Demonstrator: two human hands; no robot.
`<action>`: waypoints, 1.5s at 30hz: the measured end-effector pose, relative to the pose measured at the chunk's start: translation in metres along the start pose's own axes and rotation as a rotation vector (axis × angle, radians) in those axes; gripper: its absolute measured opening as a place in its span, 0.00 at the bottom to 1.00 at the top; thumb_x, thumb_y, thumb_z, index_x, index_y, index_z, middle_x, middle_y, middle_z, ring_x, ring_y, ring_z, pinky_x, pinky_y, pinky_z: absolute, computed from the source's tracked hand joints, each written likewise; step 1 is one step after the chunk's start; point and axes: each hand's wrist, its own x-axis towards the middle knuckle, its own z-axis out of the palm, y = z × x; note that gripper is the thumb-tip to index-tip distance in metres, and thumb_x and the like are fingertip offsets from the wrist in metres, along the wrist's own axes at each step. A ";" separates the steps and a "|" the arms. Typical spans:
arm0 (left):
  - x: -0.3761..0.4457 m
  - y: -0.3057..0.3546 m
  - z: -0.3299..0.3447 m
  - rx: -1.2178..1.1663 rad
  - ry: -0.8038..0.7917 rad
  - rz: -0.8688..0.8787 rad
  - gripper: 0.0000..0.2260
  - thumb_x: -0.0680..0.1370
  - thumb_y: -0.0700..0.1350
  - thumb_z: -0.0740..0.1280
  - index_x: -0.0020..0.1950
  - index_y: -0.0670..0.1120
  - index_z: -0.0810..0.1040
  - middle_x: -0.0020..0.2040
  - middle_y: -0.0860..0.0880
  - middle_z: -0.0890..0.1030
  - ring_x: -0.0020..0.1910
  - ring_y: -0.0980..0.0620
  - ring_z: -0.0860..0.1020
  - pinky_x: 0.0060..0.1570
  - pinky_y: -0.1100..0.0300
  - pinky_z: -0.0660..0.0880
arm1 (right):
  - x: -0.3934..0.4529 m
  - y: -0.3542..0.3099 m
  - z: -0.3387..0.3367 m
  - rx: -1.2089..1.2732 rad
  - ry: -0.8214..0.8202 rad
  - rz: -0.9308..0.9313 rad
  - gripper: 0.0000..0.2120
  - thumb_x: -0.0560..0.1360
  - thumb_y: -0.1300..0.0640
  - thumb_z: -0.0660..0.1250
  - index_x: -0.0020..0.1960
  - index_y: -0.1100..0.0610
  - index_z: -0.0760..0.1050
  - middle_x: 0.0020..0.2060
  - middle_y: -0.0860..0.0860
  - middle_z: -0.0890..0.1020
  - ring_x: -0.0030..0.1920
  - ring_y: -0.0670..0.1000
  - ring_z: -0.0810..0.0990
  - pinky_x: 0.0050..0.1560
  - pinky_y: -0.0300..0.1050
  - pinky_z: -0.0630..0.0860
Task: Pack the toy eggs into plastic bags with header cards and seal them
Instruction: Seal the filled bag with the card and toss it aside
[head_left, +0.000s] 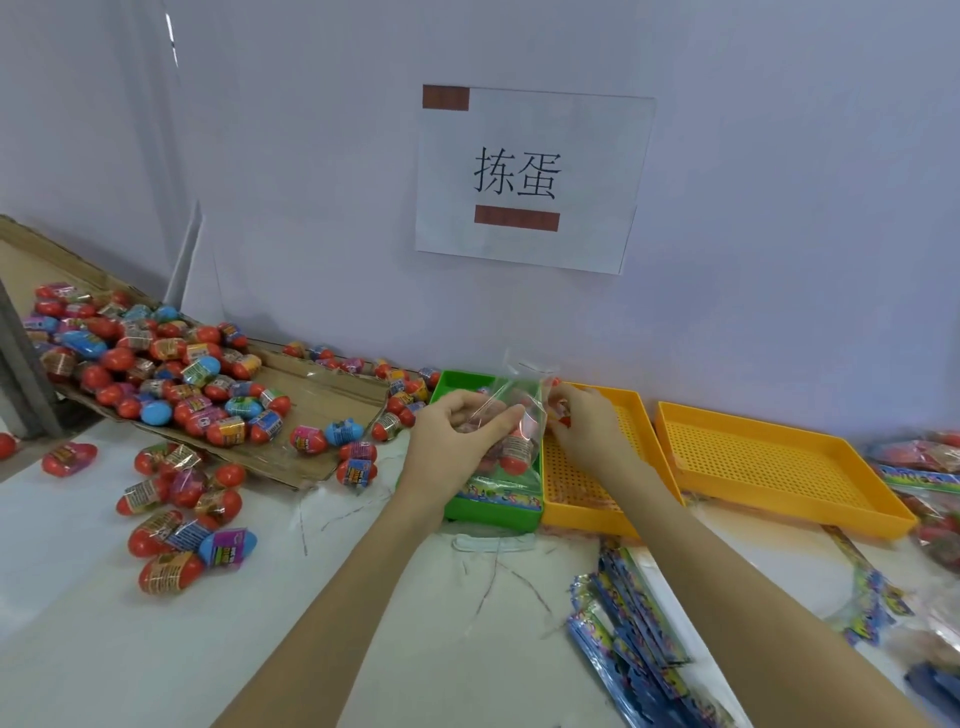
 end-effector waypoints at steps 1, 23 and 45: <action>0.000 0.001 0.000 -0.004 -0.010 -0.002 0.13 0.72 0.52 0.80 0.52 0.48 0.85 0.46 0.53 0.87 0.47 0.52 0.86 0.43 0.52 0.85 | -0.003 -0.001 -0.001 0.100 0.073 0.029 0.14 0.81 0.58 0.69 0.66 0.58 0.75 0.55 0.54 0.82 0.57 0.54 0.80 0.50 0.40 0.76; -0.015 0.008 0.014 0.398 -0.232 0.457 0.24 0.72 0.55 0.79 0.65 0.55 0.78 0.50 0.57 0.85 0.40 0.57 0.84 0.42 0.64 0.82 | -0.102 -0.022 -0.072 0.430 0.247 -0.208 0.13 0.76 0.48 0.73 0.60 0.47 0.82 0.55 0.42 0.84 0.37 0.46 0.84 0.51 0.55 0.82; -0.006 0.004 0.008 0.297 -0.042 0.247 0.11 0.76 0.52 0.77 0.57 0.54 0.82 0.48 0.57 0.85 0.45 0.55 0.84 0.49 0.51 0.84 | -0.100 -0.018 -0.059 0.491 0.357 -0.226 0.12 0.84 0.63 0.63 0.57 0.52 0.83 0.34 0.43 0.84 0.29 0.42 0.82 0.46 0.50 0.66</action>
